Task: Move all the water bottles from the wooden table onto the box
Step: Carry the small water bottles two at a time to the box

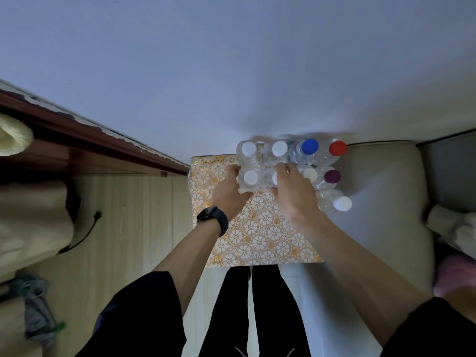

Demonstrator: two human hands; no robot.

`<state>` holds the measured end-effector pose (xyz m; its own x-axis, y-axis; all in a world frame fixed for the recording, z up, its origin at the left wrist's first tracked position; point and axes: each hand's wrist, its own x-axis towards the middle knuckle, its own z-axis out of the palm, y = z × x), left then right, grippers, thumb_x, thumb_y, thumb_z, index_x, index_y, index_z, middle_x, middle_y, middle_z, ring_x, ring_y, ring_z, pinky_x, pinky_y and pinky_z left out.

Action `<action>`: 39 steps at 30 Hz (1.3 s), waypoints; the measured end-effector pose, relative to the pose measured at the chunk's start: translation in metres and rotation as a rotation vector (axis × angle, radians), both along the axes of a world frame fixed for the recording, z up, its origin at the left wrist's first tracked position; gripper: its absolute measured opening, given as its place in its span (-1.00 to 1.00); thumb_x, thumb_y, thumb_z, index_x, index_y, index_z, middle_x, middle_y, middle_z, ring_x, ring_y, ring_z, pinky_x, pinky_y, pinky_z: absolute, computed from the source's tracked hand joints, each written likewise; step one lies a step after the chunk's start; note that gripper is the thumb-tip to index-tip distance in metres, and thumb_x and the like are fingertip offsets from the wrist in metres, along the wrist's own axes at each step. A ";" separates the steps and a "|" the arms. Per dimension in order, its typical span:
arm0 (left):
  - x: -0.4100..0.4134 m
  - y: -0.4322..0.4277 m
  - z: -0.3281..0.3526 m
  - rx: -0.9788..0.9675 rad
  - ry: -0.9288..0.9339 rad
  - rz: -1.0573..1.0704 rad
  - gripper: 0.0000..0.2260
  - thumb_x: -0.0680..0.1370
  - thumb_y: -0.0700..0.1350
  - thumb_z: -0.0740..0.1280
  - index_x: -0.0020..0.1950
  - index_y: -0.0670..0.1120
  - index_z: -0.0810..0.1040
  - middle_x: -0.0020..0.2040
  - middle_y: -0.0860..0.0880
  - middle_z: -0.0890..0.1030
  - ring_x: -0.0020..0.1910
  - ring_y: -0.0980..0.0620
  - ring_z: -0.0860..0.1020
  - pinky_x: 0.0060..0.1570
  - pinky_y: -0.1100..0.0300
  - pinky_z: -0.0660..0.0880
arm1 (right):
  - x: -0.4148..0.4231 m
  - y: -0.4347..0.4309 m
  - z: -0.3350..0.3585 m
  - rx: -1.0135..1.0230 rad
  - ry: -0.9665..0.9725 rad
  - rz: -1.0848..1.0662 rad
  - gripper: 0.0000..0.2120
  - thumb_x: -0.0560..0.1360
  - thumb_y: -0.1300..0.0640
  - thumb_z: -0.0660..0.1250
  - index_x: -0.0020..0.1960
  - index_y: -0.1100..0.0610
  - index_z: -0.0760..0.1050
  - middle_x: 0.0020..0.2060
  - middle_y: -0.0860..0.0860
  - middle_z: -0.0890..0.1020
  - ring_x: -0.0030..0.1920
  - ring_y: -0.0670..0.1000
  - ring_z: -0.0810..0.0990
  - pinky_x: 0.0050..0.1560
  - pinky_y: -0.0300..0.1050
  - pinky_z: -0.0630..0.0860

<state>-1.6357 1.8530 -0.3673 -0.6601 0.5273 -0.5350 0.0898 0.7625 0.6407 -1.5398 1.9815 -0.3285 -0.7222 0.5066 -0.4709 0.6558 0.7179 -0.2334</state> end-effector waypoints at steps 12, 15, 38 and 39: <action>0.006 -0.011 0.054 -0.150 -0.003 -0.172 -0.32 0.55 -0.06 0.38 0.57 0.04 0.10 0.37 -0.07 0.51 0.18 -0.11 0.58 0.02 0.04 0.56 | 0.006 -0.010 0.042 -0.029 -0.017 -0.021 -0.35 0.56 0.12 0.39 0.52 0.13 0.12 0.42 0.14 0.33 0.13 0.23 0.62 -0.03 0.09 0.61; 0.010 -0.024 0.092 -0.159 0.022 -0.195 -0.37 0.57 -0.01 0.35 0.56 0.04 0.14 0.40 -0.07 0.48 0.19 -0.09 0.58 0.08 0.02 0.57 | 0.015 -0.019 0.081 -0.051 0.056 -0.046 -0.45 0.59 0.02 0.32 0.49 0.11 0.20 0.33 0.12 0.43 0.14 0.16 0.61 -0.02 0.05 0.60; 0.055 -0.213 0.346 -0.081 0.494 0.540 -0.49 0.59 0.08 0.28 0.52 0.08 0.24 0.42 -0.02 0.42 0.32 0.01 0.46 0.20 0.15 0.46 | -0.044 -0.137 0.324 -0.156 0.556 0.708 -0.76 0.57 -0.12 0.27 0.18 -0.08 0.55 0.13 -0.14 0.61 0.23 -0.01 0.48 0.11 -0.14 0.48; 0.064 -0.228 0.348 -0.083 0.509 0.587 -0.49 0.59 0.08 0.29 0.51 0.08 0.26 0.41 -0.02 0.42 0.33 0.01 0.45 0.22 0.14 0.45 | -0.045 -0.150 0.325 -0.167 0.556 0.762 -0.76 0.56 -0.12 0.28 0.18 -0.08 0.55 0.13 -0.14 0.60 0.22 0.00 0.48 0.12 -0.15 0.48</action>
<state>-1.5715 1.6247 -0.0194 -0.9934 -0.0128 -0.1137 -0.0755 0.8199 0.5676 -1.5844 1.8315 -0.0036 -0.9721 -0.2342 0.0156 -0.2094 0.8353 -0.5083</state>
